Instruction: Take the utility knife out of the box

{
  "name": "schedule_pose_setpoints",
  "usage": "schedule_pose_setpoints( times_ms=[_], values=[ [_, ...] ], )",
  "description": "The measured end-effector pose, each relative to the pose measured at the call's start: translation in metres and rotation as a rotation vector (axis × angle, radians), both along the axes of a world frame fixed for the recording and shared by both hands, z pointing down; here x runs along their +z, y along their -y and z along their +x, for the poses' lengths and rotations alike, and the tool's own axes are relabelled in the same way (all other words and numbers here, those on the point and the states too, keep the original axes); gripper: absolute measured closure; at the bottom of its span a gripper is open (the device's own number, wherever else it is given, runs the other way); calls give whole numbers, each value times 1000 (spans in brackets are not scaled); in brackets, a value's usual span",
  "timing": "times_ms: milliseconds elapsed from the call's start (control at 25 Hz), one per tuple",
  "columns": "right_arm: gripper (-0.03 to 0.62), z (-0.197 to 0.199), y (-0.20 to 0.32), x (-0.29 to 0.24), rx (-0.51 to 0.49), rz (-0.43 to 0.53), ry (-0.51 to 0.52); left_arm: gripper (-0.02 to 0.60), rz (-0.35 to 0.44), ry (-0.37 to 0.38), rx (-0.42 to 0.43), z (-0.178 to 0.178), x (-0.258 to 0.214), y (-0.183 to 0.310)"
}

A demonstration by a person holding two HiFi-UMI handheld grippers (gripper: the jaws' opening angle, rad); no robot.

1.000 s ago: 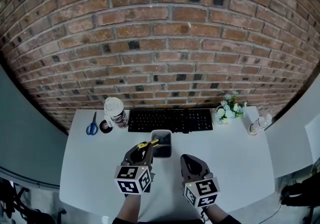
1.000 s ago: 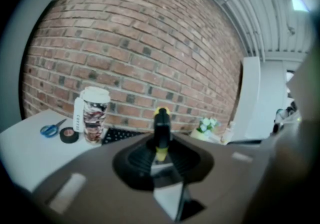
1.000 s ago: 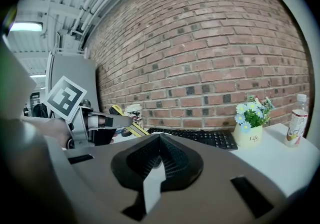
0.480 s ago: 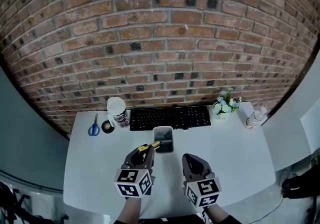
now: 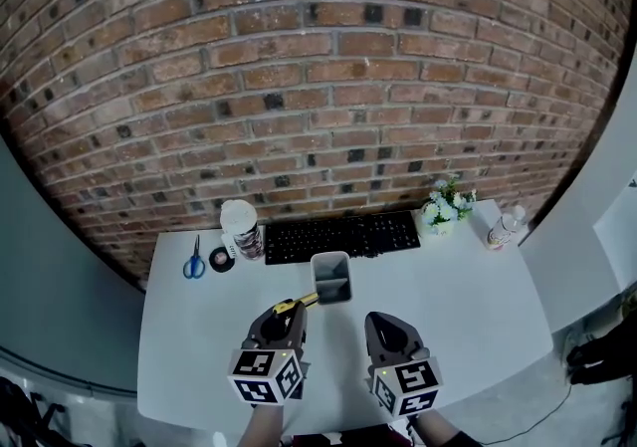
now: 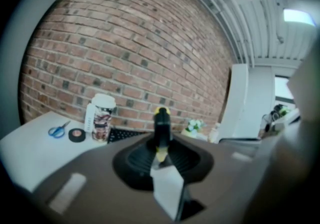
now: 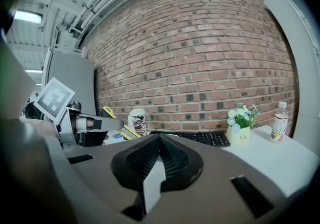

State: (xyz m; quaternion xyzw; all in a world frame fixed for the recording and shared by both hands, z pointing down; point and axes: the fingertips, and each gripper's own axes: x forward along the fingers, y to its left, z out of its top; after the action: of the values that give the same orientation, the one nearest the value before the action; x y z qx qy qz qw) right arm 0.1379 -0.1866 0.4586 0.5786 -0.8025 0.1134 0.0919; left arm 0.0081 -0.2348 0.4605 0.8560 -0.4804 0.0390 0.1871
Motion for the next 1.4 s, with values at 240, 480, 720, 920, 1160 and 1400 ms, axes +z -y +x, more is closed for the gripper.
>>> schedule_pose_setpoints(
  times_ms=[240,480,720,920,1160,1400],
  values=[
    [586,-10,-9,-4,10,7,-6,508,5,-5,3,-15,-2,-12],
    [586,-20,-18,-8,23,20,-12,508,13,2,17,-26,-4,-25],
    [586,-29,-29,-11,34,26,-14,508,16,8,30,-37,-4,-41],
    [586,-38,-39,-13,36,31,-15,508,21,30,37,-49,-3,-55],
    [586,-50,-50,-14,38,42,-17,508,35,61,45,-62,-3,-70],
    [586,-63,-61,-15,32,48,-26,508,39,76,45,-77,-2,-86]
  ],
)
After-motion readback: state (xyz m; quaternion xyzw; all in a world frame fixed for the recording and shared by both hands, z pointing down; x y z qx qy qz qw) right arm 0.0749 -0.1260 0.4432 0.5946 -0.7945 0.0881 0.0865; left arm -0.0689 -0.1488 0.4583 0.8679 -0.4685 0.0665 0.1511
